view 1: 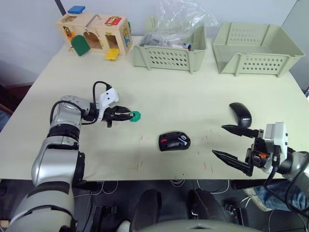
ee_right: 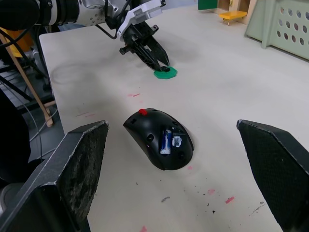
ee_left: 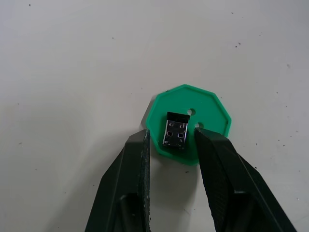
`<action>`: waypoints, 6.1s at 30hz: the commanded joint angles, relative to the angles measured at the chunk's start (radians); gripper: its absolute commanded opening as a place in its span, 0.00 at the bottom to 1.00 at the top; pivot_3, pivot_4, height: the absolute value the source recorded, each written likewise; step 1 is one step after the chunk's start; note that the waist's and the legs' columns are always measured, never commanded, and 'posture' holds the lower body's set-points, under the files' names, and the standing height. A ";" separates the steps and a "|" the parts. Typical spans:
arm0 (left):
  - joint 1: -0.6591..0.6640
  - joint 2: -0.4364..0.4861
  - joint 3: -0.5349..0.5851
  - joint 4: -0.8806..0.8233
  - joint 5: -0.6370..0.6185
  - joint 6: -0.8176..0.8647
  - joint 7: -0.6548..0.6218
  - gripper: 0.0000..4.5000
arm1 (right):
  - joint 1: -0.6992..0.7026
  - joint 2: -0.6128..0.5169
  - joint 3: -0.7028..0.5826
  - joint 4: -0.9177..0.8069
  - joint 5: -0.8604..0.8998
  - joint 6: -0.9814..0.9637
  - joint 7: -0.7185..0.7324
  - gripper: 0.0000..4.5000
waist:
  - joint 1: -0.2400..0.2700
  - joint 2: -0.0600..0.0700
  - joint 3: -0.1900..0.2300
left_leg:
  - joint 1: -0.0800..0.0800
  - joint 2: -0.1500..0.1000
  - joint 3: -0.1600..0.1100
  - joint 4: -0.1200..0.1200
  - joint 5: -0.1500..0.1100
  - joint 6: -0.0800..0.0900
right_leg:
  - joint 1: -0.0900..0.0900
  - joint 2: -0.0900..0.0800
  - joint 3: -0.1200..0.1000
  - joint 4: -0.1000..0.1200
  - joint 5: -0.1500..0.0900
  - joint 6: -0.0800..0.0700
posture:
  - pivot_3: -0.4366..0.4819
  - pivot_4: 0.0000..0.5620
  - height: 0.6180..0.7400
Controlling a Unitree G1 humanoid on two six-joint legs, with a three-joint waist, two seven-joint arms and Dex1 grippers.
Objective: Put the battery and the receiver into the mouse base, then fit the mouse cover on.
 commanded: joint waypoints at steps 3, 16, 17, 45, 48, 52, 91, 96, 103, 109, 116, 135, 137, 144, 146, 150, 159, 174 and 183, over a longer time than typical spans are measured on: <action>-0.030 0.010 0.006 0.003 0.003 -0.032 -0.005 0.35 | -0.002 -0.001 -0.010 -0.036 0.015 -0.004 -0.004 1.00 | 0.000 0.000 0.000 | 0.000 0.000 0.000 0.000 0.000 0.000 | 0.000 0.000 0.000 0.000 0.000 0.000 | 0.48 0.27 1.00; -0.032 0.007 -0.003 0.011 0.019 -0.040 -0.027 0.35 | 0.003 0.000 -0.009 -0.040 0.015 -0.004 -0.010 1.00 | 0.000 0.000 0.000 | 0.000 0.000 0.000 0.000 0.000 0.000 | 0.000 0.000 0.000 0.000 0.000 0.000 | 0.48 0.27 1.00; -0.033 0.006 -0.004 0.013 0.021 -0.040 -0.026 0.35 | 0.004 0.001 -0.009 -0.041 0.015 -0.004 -0.010 1.00 | 0.000 0.000 0.000 | 0.000 0.000 0.000 0.000 0.000 0.000 | 0.000 0.000 0.000 0.000 0.000 0.000 | 0.48 0.27 1.00; 0.011 0.026 0.051 -0.248 -0.109 0.087 -0.145 0.02 | -0.175 0.013 0.085 -0.075 0.134 0.222 -0.216 1.00 | -0.001 0.000 0.000 | 0.000 0.000 0.000 0.001 0.000 0.000 | 0.000 0.000 0.000 0.002 0.000 0.000 | 0.48 0.27 1.00; 0.066 0.032 0.066 -0.490 -0.184 0.212 -0.162 0.02 | -0.333 0.041 0.152 -0.056 0.216 0.338 -0.303 1.00 | -0.014 -0.001 0.001 | 0.001 0.001 0.000 0.001 0.000 0.000 | -0.001 0.000 0.002 0.003 0.000 0.000 | 0.48 0.27 1.00; 0.106 0.023 0.065 -0.776 -0.261 0.342 -0.138 0.02 | -0.620 0.086 0.207 0.125 0.425 0.631 -0.520 1.00 | -0.009 -0.001 0.001 | 0.001 0.001 -0.002 0.001 0.000 0.000 | -0.001 0.000 0.001 0.004 0.000 -0.001 | 0.48 0.27 1.00; 0.109 0.029 0.014 -1.089 -0.356 0.354 -0.096 0.02 | -1.094 0.274 0.262 0.779 1.239 0.860 -1.164 0.49 | -0.028 0.000 0.003 | -0.009 0.000 -0.003 0.000 0.000 0.000 | -0.012 0.000 0.003 0.006 0.000 -0.001 | 0.48 0.27 1.00; 0.100 0.024 0.007 -1.091 -0.355 0.359 -0.095 0.02 | -1.096 0.287 0.270 0.775 1.239 0.858 -1.172 0.49 | -0.028 0.000 0.003 | -0.016 0.000 -0.002 0.001 0.000 0.000 | -0.021 0.000 0.004 0.009 0.000 -0.001 | 0.48 0.27 1.00; 0.103 0.030 0.004 -1.097 -0.355 0.358 -0.095 0.02 | -1.097 0.297 0.259 0.777 1.239 0.850 -1.179 0.49 | -0.028 0.000 0.003 | -0.016 0.000 -0.002 0.001 0.000 0.000 | -0.021 -0.001 0.004 0.009 0.000 -0.001 | 0.48 0.27 1.00; 0.101 0.033 0.000 -1.096 -0.353 0.359 -0.093 0.02 | -1.100 0.299 0.260 0.774 1.239 0.848 -1.181 0.49 | -0.028 0.000 0.003 | -0.016 0.000 -0.002 0.001 0.000 0.000 | -0.021 0.000 0.004 0.009 0.000 -0.001 | 0.48 0.27 1.00; 0.096 0.034 -0.002 -1.086 -0.349 0.355 -0.095 0.02 | -1.099 0.304 0.259 0.767 1.239 0.847 -1.182 0.49 | -0.028 0.000 0.003 | -0.016 0.000 -0.002 0.001 0.000 0.000 | -0.021 -0.001 0.004 0.009 0.000 -0.001 | 0.48 0.27 1.00; 0.133 0.046 0.001 -1.112 -0.388 0.449 -0.078 0.25 | -1.090 0.285 0.273 0.732 1.239 0.858 -1.180 0.00 | -0.029 0.000 0.003 | -0.016 0.000 -0.002 0.001 0.000 0.000 | -0.021 0.000 0.004 0.009 0.000 -0.001 | 0.48 0.27 1.00; 0.149 0.053 0.007 -1.124 -0.405 0.493 -0.069 0.41 | -1.088 0.270 0.276 0.726 1.239 0.865 -1.178 0.00 | -0.029 0.000 0.003 | -0.016 0.000 -0.002 0.001 0.000 0.000 | -0.021 0.000 0.004 0.009 0.000 -0.001 | 0.48 0.27 1.00; 0.234 0.062 0.060 -1.221 -0.510 0.687 0.011 0.98 | -1.090 0.161 0.309 0.712 1.239 0.908 -1.150 0.00 | -0.028 0.000 0.003 | -0.016 0.001 -0.002 0.001 0.000 0.000 | -0.021 -0.001 0.004 0.009 0.000 -0.001 | 0.48 0.27 1.00; 0.279 0.068 0.066 -1.251 -0.528 0.717 0.026 0.98 | -1.102 0.106 0.327 0.712 1.239 0.934 -1.137 0.00 | -0.028 0.000 0.003 | -0.016 0.000 -0.002 0.001 0.000 0.000 | -0.021 -0.001 0.004 0.009 0.000 -0.001 | 0.48 0.27 1.00; 0.456 0.061 0.067 -1.352 -0.557 0.761 0.078 0.98 | -1.187 -0.074 0.399 0.713 1.239 1.033 -1.082 0.00 | -0.029 0.004 0.006 | -0.015 0.000 0.000 0.001 0.000 0.000 | -0.021 -0.001 0.007 0.008 0.000 -0.001 | 0.48 0.27 1.00; 0.606 -0.008 -0.044 -1.358 -0.453 0.633 0.152 0.98 | -1.393 -0.181 0.532 0.610 0.928 1.201 -0.835 0.00 | -0.026 0.005 0.007 | -0.016 0.001 0.001 0.001 0.000 0.000 | -0.024 0.000 0.009 0.010 0.000 -0.001 | 0.48 0.27 1.00; 0.567 -0.116 -0.166 -1.219 -0.283 0.462 0.228 0.98 | -1.629 -0.055 0.815 0.660 0.647 1.201 -0.507 0.00 | -0.025 0.005 0.007 | -0.016 0.001 0.006 0.001 0.000 0.001 | -0.027 0.000 0.013 0.012 0.001 -0.001 | 0.48 0.27 1.00; 0.537 -0.098 -0.185 -1.221 -0.251 0.467 0.211 0.98 | -1.640 0.011 0.843 0.683 0.515 1.201 -0.436 0.00 | -0.027 0.005 0.007 | -0.016 0.000 0.006 0.001 0.000 0.001 | -0.027 -0.001 0.013 0.012 0.001 -0.001 | 0.48 0.27 1.00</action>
